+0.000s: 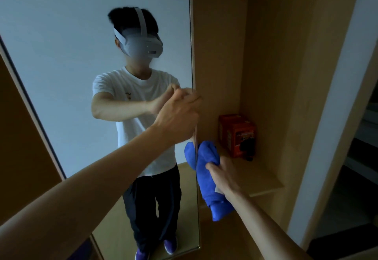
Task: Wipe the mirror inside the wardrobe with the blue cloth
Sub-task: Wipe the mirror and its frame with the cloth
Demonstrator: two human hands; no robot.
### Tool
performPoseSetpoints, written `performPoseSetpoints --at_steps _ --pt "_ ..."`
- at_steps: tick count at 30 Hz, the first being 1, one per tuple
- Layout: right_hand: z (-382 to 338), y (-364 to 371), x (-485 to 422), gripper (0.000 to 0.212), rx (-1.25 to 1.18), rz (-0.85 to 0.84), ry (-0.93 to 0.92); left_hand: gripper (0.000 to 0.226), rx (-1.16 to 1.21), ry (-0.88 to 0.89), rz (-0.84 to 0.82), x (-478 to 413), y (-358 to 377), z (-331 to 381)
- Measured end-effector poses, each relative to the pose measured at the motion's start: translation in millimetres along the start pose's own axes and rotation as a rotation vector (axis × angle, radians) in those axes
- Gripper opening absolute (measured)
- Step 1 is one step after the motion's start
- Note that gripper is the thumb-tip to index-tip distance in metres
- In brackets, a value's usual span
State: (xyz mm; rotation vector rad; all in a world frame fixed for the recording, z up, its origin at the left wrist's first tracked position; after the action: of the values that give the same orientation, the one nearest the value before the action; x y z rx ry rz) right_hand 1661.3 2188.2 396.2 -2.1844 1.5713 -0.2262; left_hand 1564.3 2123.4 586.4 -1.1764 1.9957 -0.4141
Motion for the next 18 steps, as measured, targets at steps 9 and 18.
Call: performPoseSetpoints --at_steps 9,18 --pt "-113 -54 -11 0.019 -0.178 0.153 -0.224 0.04 -0.098 0.018 0.124 -22 -44 -39" --pt "-88 -45 -9 0.012 -0.059 0.129 -0.103 0.033 -0.114 0.034 0.146 -41 -56 -66"
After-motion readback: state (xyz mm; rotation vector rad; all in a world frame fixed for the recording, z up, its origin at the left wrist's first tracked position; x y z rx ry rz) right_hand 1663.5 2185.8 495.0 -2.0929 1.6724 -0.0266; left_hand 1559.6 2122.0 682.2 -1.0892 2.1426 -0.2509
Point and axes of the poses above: each hand's wrist, its own x-axis away from the middle knuckle, its own y-axis out of the palm, z = x × y, the point moved 8 cm from there along -x, towards the middle knuckle, and after that the axes turned 8 degrees about -z, right-handed, at the moved point
